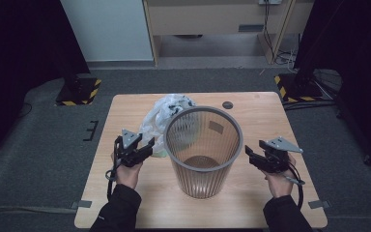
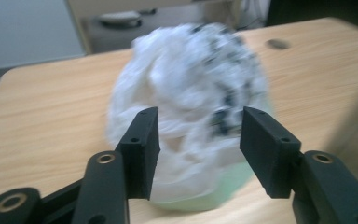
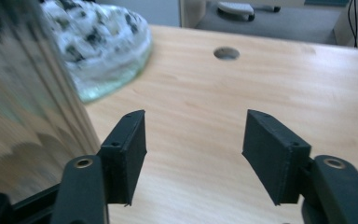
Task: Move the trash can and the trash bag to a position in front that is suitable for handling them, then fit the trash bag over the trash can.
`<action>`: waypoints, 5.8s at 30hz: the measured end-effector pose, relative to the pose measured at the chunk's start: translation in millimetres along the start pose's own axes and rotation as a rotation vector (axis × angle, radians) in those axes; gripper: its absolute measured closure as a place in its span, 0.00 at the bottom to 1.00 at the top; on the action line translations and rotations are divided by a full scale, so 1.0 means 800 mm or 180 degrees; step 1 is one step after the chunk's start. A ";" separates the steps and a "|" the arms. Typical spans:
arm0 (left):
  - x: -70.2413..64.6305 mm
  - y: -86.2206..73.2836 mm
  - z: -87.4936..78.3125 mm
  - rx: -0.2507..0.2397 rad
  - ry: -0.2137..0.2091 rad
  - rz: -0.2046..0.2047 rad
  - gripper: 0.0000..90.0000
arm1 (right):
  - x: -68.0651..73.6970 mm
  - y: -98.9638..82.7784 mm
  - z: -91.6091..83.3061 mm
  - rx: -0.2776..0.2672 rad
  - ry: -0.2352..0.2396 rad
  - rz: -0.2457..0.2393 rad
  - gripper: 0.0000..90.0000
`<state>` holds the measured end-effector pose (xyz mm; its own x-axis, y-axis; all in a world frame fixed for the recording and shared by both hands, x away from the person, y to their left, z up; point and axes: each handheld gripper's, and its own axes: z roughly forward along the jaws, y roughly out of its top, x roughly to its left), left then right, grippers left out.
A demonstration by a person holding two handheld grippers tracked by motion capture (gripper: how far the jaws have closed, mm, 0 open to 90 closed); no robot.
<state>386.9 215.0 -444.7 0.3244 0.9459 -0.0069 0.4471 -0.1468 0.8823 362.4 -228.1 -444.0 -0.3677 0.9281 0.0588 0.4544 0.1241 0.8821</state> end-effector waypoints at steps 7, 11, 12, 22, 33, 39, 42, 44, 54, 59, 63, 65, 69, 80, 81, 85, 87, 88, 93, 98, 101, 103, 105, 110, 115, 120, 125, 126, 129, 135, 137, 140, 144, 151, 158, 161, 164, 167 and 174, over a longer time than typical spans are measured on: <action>0.017 -0.019 0.051 0.0319 0.0141 0.0097 0.44 | -0.022 -0.034 -0.001 0.0009 0.0025 0.0048 0.36; 0.020 -0.030 0.071 0.0472 0.0206 0.0128 0.43 | -0.028 -0.045 -0.005 -0.0019 0.0054 0.0120 0.36; 0.021 -0.033 0.076 0.0511 0.0199 0.0139 0.45 | -0.030 -0.048 -0.006 -0.0008 0.0052 0.0112 0.36; 0.023 -0.047 0.077 0.0758 0.0256 0.0115 0.87 | -0.041 -0.067 -0.003 0.0112 0.0051 0.0153 0.40; 0.042 -0.062 0.019 0.0882 0.0298 0.0055 0.97 | -0.045 -0.081 -0.004 0.0281 0.0009 0.0000 0.38; 0.040 -0.085 -0.025 0.0846 0.0262 0.0098 0.97 | -0.048 -0.090 0.004 0.0483 -0.0024 -0.0049 0.36; 0.036 -0.100 -0.044 0.0816 0.0286 0.0096 0.96 | -0.049 -0.095 0.005 0.0577 -0.0033 -0.0081 0.36; 0.036 -0.108 -0.055 0.0803 0.0296 0.0058 0.95 | -0.050 -0.099 0.005 0.0692 -0.0067 -0.0128 0.36; 0.042 -0.123 -0.109 0.0450 0.0313 0.0138 0.70 | -0.058 -0.113 0.008 0.0872 -0.0136 -0.0166 0.35; 0.033 -0.115 -0.119 0.0254 0.0192 0.0326 0.53 | -0.058 -0.114 0.010 0.0917 -0.0175 -0.0124 0.33; 0.023 -0.102 -0.125 0.0067 0.0113 0.0371 0.47 | -0.059 -0.116 0.011 0.0892 -0.0179 -0.0100 0.27; 0.019 -0.095 -0.125 0.0005 0.0081 0.0405 0.44 | -0.059 -0.117 0.012 0.0883 -0.0190 -0.0098 0.24; 0.014 -0.086 -0.121 0.0020 0.0052 0.0429 0.41 | -0.058 -0.118 0.013 0.0884 -0.0204 -0.0090 0.18; 0.003 -0.082 -0.076 0.0344 -0.0110 0.0504 0.33 | -0.055 -0.120 0.019 0.0931 -0.0232 -0.0075 0.03; 0.004 -0.084 -0.069 0.0397 -0.0125 0.0487 0.32 | -0.055 -0.120 0.019 0.0932 -0.0237 -0.0072 0.03; 0.007 -0.096 -0.044 0.0664 -0.0141 0.0489 0.30 | -0.054 -0.120 0.018 0.0935 -0.0248 -0.0063 0.03; 0.006 -0.102 -0.036 0.0765 -0.0139 0.0525 0.29 | -0.054 -0.120 0.019 0.0935 -0.0246 -0.0065 0.03; 0.006 -0.104 -0.033 0.0792 -0.0152 0.0520 0.29 | -0.054 -0.120 0.019 0.0936 -0.0247 -0.0065 0.03; 0.003 -0.107 -0.024 0.0843 -0.0144 0.0536 0.30 | -0.054 -0.120 0.019 0.0935 -0.0248 -0.0063 0.03; 0.002 -0.109 -0.016 0.0896 -0.0146 0.0502 0.34 | -0.052 -0.120 0.019 0.0930 -0.0245 -0.0053 0.03; 0.002 -0.110 -0.014 0.0920 -0.0129 0.0486 0.37 | -0.050 -0.121 0.018 0.0931 -0.0252 -0.0054 0.03; 0.002 -0.111 -0.011 0.0961 -0.0118 0.0498 0.40 | -0.049 -0.121 0.018 0.0931 -0.0247 -0.0061 0.03; 0.000 -0.112 -0.008 0.1024 -0.0091 0.0513 0.45 | -0.049 -0.120 0.018 0.0932 -0.0239 -0.0062 0.03; -0.005 -0.113 -0.008 0.1035 -0.0049 0.0502 0.65 | -0.049 -0.120 0.018 0.0931 -0.0249 -0.0065 0.03; -0.003 -0.113 -0.007 0.1043 -0.0118 0.0404 0.91 | -0.049 -0.120 0.018 0.0931 -0.0249 -0.0065 0.03; 0.003 -0.108 -0.015 0.0858 -0.0184 0.0241 0.97 | -0.049 -0.121 0.018 0.0932 -0.0240 -0.0071 0.03; 0.011 -0.090 -0.040 0.0456 -0.0255 0.0051 0.98 | -0.049 -0.121 0.018 0.0932 -0.0240 -0.0073 0.03; 0.012 -0.086 -0.046 0.0372 -0.0261 0.0014 0.98 | -0.049 -0.121 0.018 0.0932 -0.0240 -0.0074 0.03; 0.016 -0.076 -0.065 0.0168 -0.0246 -0.0013 0.98 | -0.049 -0.121 0.018 0.0931 -0.0240 -0.0075 0.03; 0.025 -0.059 -0.101 -0.0295 -0.0171 -0.0097 0.98 | -0.049 -0.120 0.018 0.0929 -0.0237 -0.0071 0.03; 0.027 -0.053 -0.112 -0.0450 -0.0155 -0.0129 0.98 | -0.049 -0.120 0.018 0.0932 -0.0234 -0.0078 0.03; 0.027 -0.047 -0.126 -0.0644 -0.0124 -0.0153 0.98 | -0.049 -0.120 0.018 0.0930 -0.0238 -0.0086 0.03; 0.024 -0.036 -0.143 -0.0856 -0.0080 -0.0169 0.98 | -0.049 -0.121 0.018 0.0930 -0.0239 -0.0085 0.03; 0.019 -0.007 -0.176 -0.1147 -0.0022 -0.0091 0.98 | -0.048 -0.120 0.018 0.0934 -0.0243 -0.0075 0.03; 0.024 0.018 -0.202 -0.1484 -0.0070 -0.0248 0.98 | -0.048 -0.120 0.019 0.0930 -0.0244 -0.0076 0.03; 0.027 0.033 -0.210 -0.1586 -0.0072 -0.0305 0.98 | -0.048 -0.120 0.019 0.0930 -0.0245 -0.0077 0.03; 0.027 0.048 -0.217 -0.1678 -0.0073 -0.0345 0.98 | -0.048 -0.120 0.018 0.0928 -0.0243 -0.0083 0.03; 0.023 0.061 -0.222 -0.1789 -0.0112 -0.0361 0.98 | -0.048 -0.120 0.018 0.0931 -0.0246 -0.0070 0.03; -0.005 0.082 -0.227 -0.1962 -0.0163 -0.0259 0.98 | -0.048 -0.120 0.018 0.0929 -0.0242 -0.0083 0.03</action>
<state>263.4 253.7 -301.0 0.3560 0.9297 -0.0947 -0.0863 0.1336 0.9873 344.7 -270.6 -538.1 -0.3254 0.9455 -0.0068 0.6636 0.2335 0.7107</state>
